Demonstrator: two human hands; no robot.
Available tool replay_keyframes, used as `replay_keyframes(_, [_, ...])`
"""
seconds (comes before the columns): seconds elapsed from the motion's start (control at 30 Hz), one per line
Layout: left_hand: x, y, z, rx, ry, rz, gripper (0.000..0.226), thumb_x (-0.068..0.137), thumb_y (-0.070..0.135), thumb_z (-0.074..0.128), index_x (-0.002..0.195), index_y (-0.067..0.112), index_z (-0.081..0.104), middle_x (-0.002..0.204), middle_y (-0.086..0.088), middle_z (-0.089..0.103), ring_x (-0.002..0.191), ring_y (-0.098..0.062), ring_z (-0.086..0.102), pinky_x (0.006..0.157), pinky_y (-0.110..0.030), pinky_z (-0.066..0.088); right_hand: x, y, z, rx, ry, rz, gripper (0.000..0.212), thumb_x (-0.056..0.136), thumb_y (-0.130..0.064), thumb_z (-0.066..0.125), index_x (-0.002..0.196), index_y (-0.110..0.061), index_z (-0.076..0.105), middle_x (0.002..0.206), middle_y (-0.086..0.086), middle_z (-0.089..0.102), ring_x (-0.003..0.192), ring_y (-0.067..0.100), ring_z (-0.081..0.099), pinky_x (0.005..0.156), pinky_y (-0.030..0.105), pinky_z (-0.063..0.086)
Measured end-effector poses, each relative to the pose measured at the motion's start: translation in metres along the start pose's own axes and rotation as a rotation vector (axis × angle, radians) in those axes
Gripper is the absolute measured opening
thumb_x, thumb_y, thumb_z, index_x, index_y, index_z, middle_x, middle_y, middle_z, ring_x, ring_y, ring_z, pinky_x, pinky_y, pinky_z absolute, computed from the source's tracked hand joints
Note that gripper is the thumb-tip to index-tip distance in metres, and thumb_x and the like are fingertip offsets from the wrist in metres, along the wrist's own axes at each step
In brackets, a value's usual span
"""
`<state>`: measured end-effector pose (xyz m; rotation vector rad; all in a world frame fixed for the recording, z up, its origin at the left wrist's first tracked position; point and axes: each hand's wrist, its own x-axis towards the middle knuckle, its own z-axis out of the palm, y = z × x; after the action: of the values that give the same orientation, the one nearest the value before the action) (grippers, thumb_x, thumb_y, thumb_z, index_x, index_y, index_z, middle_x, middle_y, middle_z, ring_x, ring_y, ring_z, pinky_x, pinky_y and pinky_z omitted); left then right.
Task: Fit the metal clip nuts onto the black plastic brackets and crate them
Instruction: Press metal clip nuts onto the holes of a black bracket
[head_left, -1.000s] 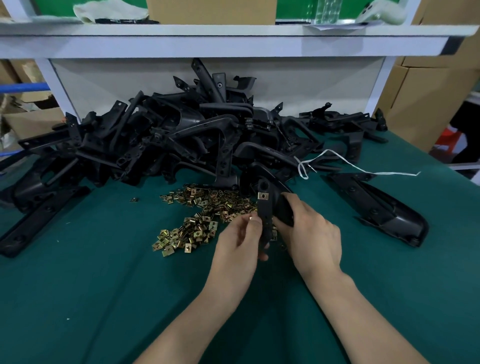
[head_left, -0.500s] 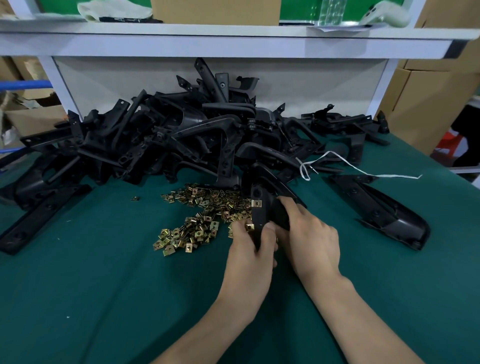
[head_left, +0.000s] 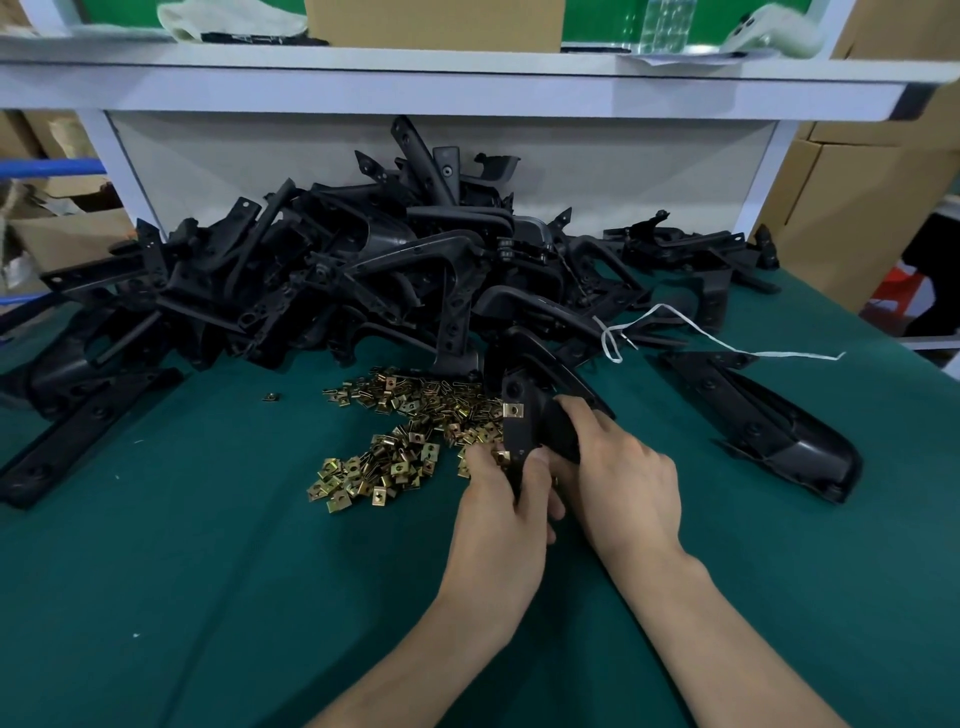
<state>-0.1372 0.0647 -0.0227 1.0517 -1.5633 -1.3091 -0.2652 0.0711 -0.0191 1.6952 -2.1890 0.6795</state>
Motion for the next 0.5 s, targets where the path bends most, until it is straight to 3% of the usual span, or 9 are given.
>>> replay_keyframes(0.27, [-0.0002,0.0008,-0.0007,0.027,-0.009,-0.003,0.018,0.105,0.039,0.045,0.098,0.022,0.042,0.071,0.006,0.068,0.054,-0.009,0.059,0.054,-0.029,0.052,-0.0002,-0.0008,-0.0002,-0.013,0.015,0.004,0.046,0.084,-0.041,0.071,0.125,-0.023,0.059,0.088,-0.001,0.071,0.062,0.028,0.066,0.048,0.028,0.030])
replay_keyframes(0.5, [-0.0002,0.0040,-0.0009,0.011,-0.014,-0.028,0.018,0.105,0.036,0.045,0.097,0.020,0.043,0.070,0.007,0.068,0.053,-0.009,0.058,0.054,-0.031,0.052,-0.0003,0.0005,0.0009,0.009,-0.007,-0.002,0.046,0.088,-0.043,0.060,0.130,-0.025,0.055,0.095,-0.002,0.070,0.071,0.029,0.067,0.052,0.030,0.031])
